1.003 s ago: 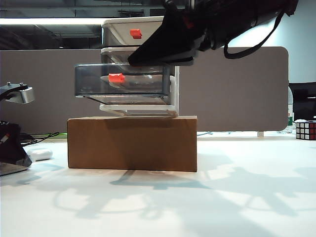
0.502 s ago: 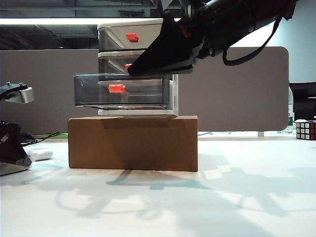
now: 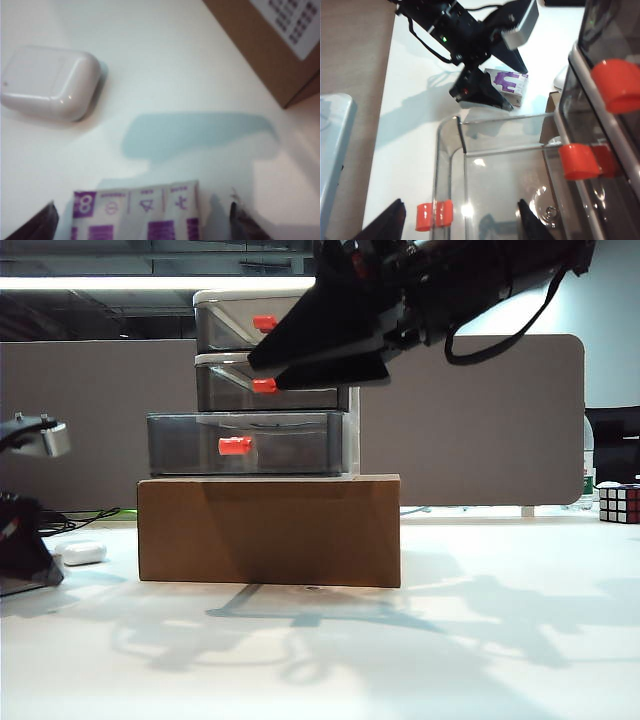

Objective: Open the third layer of the drawer on the table, pick up a pack of napkins on the table and put it in, and finally close the drawer.

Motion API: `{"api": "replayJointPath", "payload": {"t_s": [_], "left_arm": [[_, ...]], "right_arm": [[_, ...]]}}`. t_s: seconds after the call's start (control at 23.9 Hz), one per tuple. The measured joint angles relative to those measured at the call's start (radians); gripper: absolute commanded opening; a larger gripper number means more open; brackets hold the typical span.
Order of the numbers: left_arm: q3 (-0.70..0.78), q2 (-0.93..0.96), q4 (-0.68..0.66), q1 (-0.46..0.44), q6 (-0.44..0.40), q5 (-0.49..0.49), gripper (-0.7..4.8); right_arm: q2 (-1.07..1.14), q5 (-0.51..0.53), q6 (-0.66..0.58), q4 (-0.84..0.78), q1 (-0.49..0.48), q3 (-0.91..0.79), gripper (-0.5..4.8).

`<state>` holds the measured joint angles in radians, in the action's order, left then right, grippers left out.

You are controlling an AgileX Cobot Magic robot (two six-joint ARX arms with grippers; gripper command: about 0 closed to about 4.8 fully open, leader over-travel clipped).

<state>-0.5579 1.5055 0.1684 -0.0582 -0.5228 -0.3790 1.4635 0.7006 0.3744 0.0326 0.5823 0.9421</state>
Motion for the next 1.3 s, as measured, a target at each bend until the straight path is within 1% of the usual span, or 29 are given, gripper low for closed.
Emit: {"api": "replayJointPath", "payload": {"t_s": [0.08, 0.13, 0.17, 0.25, 0.42, 0.46, 0.5, 0.59, 0.84, 0.88, 1.0, 1.13, 1.17, 1.3], "left_arm": [[-0.001, 0.026, 0.015, -0.001, 0.003, -0.013, 4.34], [-0.008, 0.052, 0.043, 0.001, 0.004, -0.023, 4.2], [-0.01, 0.063, 0.055, 0.002, 0.005, -0.03, 3.89], [-0.013, 0.077, 0.069, 0.006, 0.008, -0.039, 3.08], [-0.013, 0.078, 0.055, 0.012, 0.009, -0.053, 2.19], [-0.013, 0.076, 0.047, 0.01, 0.009, -0.053, 1.63], [-0.013, 0.064, 0.022, 0.009, 0.007, -0.051, 1.41], [-0.013, 0.048, -0.006, 0.009, 0.007, -0.046, 1.15], [-0.001, -0.05, -0.13, 0.008, 0.003, -0.006, 1.09], [-0.004, -0.113, -0.169, 0.009, 0.003, -0.003, 1.09], [-0.043, -0.249, -0.225, 0.038, 0.003, -0.003, 1.11], [-0.065, -0.354, -0.29, 0.105, 0.003, -0.004, 1.11], [-0.086, -0.396, -0.325, 0.16, 0.003, -0.004, 1.11], [-0.124, -0.471, -0.369, 0.268, 0.003, -0.002, 1.11]], "right_arm": [[-0.012, 0.0, -0.002, 0.0, 0.0, 0.0, 3.06], [-0.023, 0.001, -0.003, -0.005, 0.0, 0.0, 3.06], [-0.027, 0.0, -0.003, -0.006, 0.0, 0.001, 3.06], [-0.034, -0.003, -0.004, -0.006, 0.0, 0.001, 3.06], [-0.043, -0.012, -0.004, -0.006, -0.001, 0.001, 3.06], [-0.043, -0.012, -0.004, -0.006, -0.001, 0.002, 3.06], [-0.043, -0.012, -0.004, -0.005, -0.001, 0.002, 3.06], [-0.044, -0.016, -0.004, -0.005, -0.002, 0.005, 3.06], [-0.068, -0.029, -0.004, -0.006, -0.002, 0.014, 3.06], [-0.076, -0.031, -0.004, -0.006, -0.002, 0.017, 3.06], [-0.096, -0.035, -0.004, -0.006, -0.002, 0.017, 3.06], [-0.106, -0.039, -0.004, -0.006, -0.003, 0.017, 3.06], [-0.112, -0.048, -0.004, -0.003, -0.003, 0.017, 3.06], [-0.13, -0.055, -0.011, 0.004, -0.004, 0.017, 3.06]]}}
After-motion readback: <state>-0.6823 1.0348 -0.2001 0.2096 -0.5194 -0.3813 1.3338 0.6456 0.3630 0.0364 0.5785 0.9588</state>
